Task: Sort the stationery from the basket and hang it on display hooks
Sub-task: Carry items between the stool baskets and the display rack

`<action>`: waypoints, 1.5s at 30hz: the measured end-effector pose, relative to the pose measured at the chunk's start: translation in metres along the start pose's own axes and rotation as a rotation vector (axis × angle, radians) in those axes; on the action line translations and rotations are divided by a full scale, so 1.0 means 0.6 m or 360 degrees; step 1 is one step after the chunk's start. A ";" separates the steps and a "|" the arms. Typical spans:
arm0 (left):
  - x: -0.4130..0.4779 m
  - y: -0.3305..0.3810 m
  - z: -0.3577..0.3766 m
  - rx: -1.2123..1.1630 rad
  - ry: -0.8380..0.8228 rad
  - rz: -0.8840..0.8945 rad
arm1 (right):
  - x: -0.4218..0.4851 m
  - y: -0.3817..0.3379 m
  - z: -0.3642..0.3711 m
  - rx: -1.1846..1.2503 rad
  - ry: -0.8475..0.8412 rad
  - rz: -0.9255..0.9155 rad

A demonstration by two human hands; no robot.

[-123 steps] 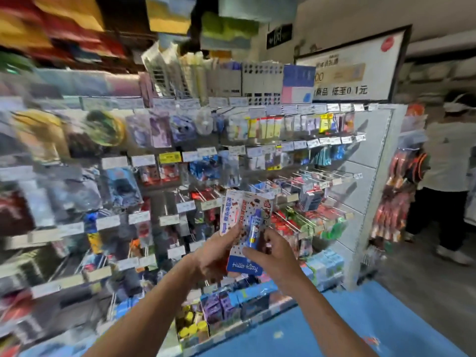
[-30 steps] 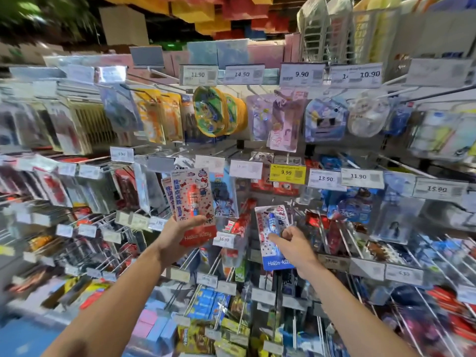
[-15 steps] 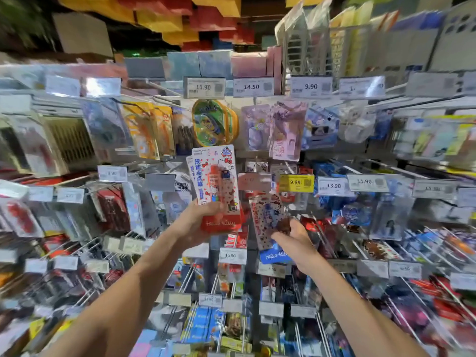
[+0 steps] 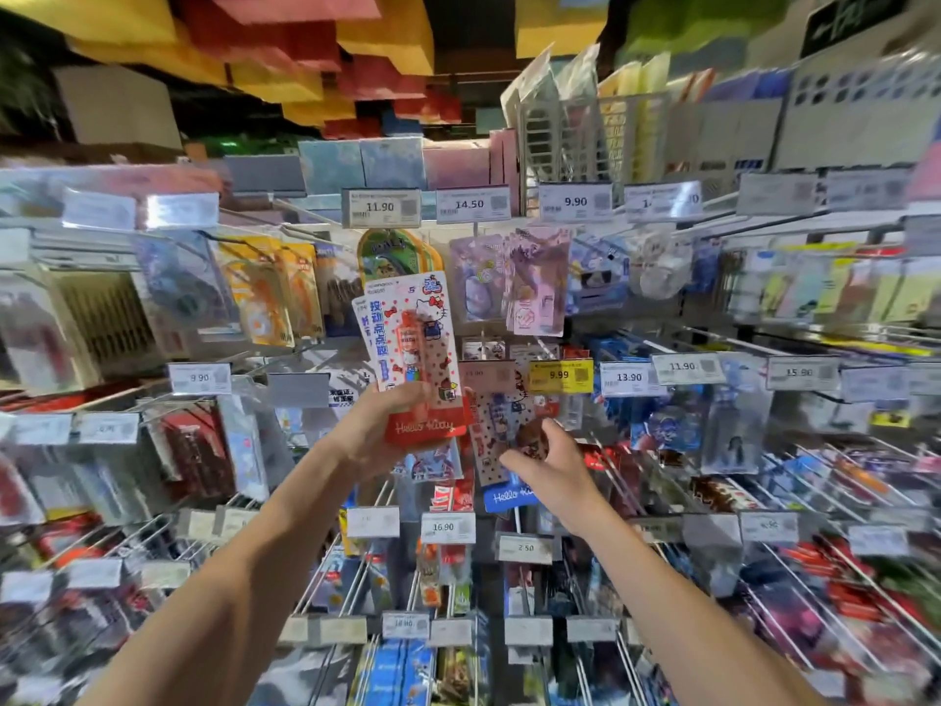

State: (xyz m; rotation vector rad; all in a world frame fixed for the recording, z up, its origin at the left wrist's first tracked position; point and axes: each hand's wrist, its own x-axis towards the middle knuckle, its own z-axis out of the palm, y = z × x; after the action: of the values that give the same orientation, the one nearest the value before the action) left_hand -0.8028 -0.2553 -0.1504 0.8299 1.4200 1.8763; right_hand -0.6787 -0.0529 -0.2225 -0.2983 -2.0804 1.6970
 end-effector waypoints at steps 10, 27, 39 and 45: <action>0.001 0.006 0.002 0.0113 0.0131 -0.0048 | 0.006 0.004 -0.002 -0.0025 0.0012 0.0004; 0.019 0.032 0.012 0.0202 0.0191 0.0028 | 0.020 0.001 0.002 -0.0273 0.0078 0.0031; 0.027 0.030 -0.002 0.0203 0.0143 0.0025 | 0.040 0.026 0.034 -0.0440 0.0124 0.0144; 0.031 0.027 -0.008 0.0163 0.0142 0.0030 | 0.092 0.021 0.035 -0.0627 0.0130 0.0115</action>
State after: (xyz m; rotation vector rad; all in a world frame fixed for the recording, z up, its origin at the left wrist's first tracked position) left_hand -0.8197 -0.2466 -0.1340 0.8201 1.5792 1.8886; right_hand -0.7384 -0.0449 -0.2271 -0.5588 -2.3554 1.2755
